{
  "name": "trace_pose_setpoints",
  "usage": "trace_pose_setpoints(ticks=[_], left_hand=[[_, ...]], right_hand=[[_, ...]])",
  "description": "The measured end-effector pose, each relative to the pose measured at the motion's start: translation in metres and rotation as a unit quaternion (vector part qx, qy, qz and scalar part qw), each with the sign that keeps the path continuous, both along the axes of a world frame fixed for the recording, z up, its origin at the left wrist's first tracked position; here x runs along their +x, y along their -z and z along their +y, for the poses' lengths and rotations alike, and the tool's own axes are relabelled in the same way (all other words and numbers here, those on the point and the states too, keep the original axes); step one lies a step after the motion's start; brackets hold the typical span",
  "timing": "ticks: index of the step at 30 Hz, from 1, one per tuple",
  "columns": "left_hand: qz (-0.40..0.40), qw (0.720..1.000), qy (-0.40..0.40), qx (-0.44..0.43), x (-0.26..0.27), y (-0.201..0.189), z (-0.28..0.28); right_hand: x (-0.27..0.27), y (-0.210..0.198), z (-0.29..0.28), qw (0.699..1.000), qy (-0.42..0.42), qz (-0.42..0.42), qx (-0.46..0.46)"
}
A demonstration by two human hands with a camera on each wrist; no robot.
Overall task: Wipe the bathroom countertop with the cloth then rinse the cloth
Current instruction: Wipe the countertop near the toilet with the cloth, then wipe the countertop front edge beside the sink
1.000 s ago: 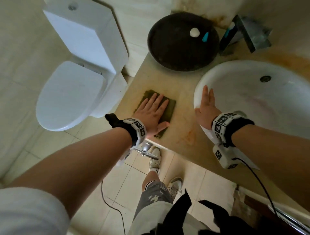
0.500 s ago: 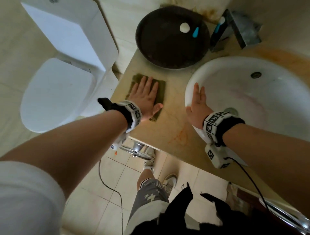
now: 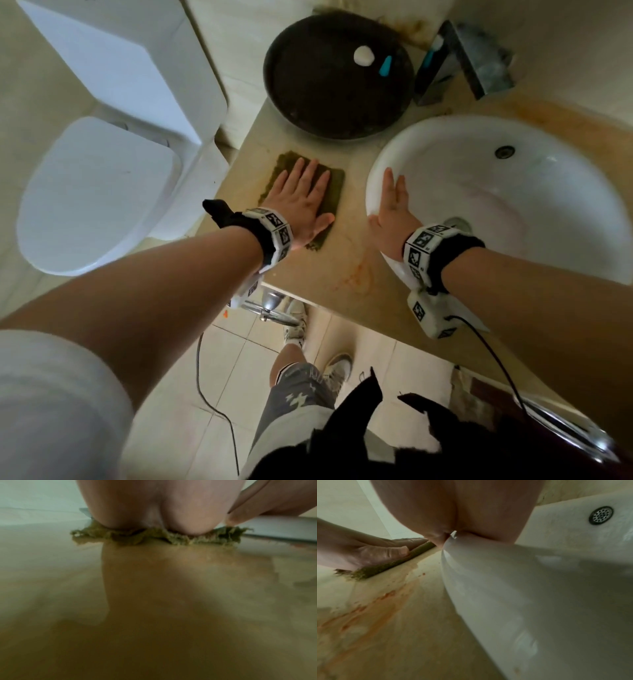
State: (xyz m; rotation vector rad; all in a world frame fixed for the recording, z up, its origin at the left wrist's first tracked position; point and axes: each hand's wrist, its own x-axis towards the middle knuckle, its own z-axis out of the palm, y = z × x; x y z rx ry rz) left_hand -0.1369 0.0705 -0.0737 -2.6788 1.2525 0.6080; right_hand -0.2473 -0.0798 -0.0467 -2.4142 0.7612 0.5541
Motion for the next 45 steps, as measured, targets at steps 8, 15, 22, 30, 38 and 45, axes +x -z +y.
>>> trace_pose_setpoints(ticks=[8, 15, 22, 30, 38, 45], left_hand=[[0.035, 0.998, 0.044, 0.008, -0.083, 0.000, -0.013], [0.059, 0.997, 0.049, -0.016, -0.103, -0.004, -0.006], [0.076, 0.996, -0.006, -0.047, -0.067, -0.019, 0.057], [0.039, 0.998, 0.034, 0.028, -0.041, -0.023, 0.093], [0.046, 0.997, 0.066, 0.017, -0.031, -0.016, 0.091], [0.041, 0.990, 0.131, -0.025, -0.034, -0.023, 0.077]], right_hand=[[0.000, -0.006, 0.000, 1.000, 0.012, 0.007, 0.021], [-0.001, -0.006, -0.002, 1.000, 0.010, 0.026, 0.003], [-0.029, -0.013, 0.061, 0.963, -0.209, -0.113, -0.125], [-0.038, 0.028, 0.112, 0.965, -0.192, -0.025, -0.174], [-0.055, 0.023, 0.109, 0.980, -0.129, -0.036, -0.146], [-0.123, 0.025, 0.097, 0.985, -0.058, 0.004, -0.160]])
